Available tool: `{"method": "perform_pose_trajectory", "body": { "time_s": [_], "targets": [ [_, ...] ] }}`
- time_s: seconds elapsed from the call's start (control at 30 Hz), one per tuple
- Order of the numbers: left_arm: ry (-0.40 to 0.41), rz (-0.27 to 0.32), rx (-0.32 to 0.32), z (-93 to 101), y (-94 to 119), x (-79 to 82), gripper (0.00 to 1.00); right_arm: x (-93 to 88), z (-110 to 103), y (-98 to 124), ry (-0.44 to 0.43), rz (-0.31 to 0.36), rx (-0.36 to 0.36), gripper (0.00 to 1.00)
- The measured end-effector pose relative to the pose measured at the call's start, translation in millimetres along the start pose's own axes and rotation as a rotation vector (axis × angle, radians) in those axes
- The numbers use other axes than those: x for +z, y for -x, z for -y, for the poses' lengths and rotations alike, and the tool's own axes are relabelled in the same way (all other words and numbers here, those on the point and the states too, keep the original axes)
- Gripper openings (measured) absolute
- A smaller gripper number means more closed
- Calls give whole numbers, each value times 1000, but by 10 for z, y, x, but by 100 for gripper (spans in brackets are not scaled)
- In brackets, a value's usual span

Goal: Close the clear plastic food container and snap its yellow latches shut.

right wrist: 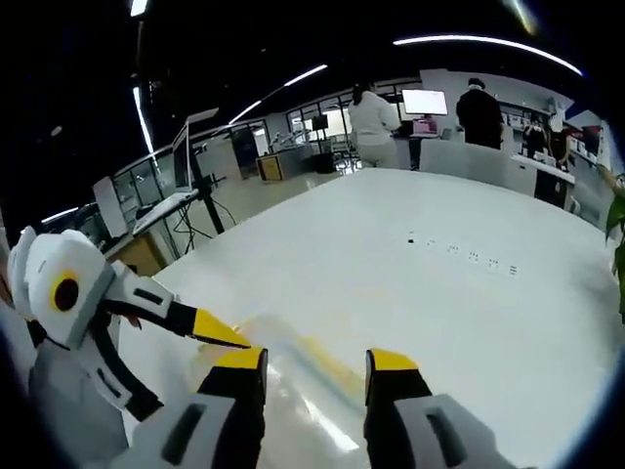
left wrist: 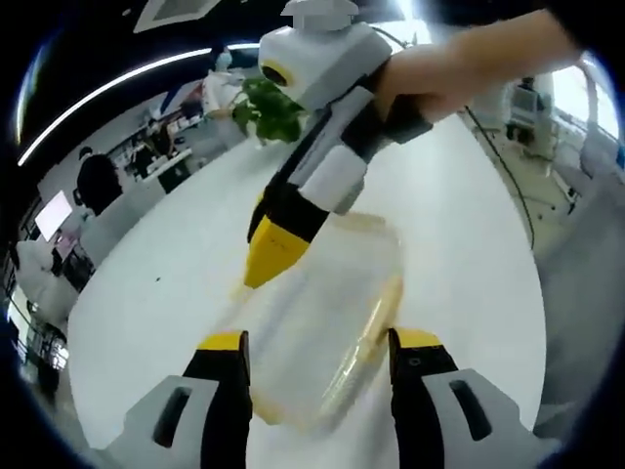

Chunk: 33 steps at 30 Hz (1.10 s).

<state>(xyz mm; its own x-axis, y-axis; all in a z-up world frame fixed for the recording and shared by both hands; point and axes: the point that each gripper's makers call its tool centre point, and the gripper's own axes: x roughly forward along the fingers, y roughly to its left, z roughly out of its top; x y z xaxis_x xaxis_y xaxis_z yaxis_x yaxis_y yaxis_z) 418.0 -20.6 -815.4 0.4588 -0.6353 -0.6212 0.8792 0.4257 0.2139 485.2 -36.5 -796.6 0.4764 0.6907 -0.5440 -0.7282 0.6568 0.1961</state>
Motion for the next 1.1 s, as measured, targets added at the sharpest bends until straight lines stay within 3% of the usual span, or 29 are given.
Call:
{"method": "perform_pose_trajectory", "body": {
  "time_s": [0.13, 0.27, 0.37, 0.4, 0.7, 1.1],
  "targets": [
    [34, 37, -29, 31, -24, 64, 54, -45, -1, -10, 20, -29, 19, 37],
    [-39, 31, -40, 56, -77, 69, 54, -114, -37, -37, 68, -82, 52, 37],
    [-88, 25, -54, 87, -88, 66, 54, -178, -23, -49, 198, -152, 59, 37],
    [-95, 25, -55, 89, -92, 64, 54, -148, -68, -69, 161, -133, 75, 37],
    [-133, 26, -82, 79, -92, 78, 51, -176, -107, -104, 256, -250, 171, 34],
    [-116, 38, -109, 79, -101, 85, 49, -200, -121, -116, 300, -401, 253, 34]
  ]
}}
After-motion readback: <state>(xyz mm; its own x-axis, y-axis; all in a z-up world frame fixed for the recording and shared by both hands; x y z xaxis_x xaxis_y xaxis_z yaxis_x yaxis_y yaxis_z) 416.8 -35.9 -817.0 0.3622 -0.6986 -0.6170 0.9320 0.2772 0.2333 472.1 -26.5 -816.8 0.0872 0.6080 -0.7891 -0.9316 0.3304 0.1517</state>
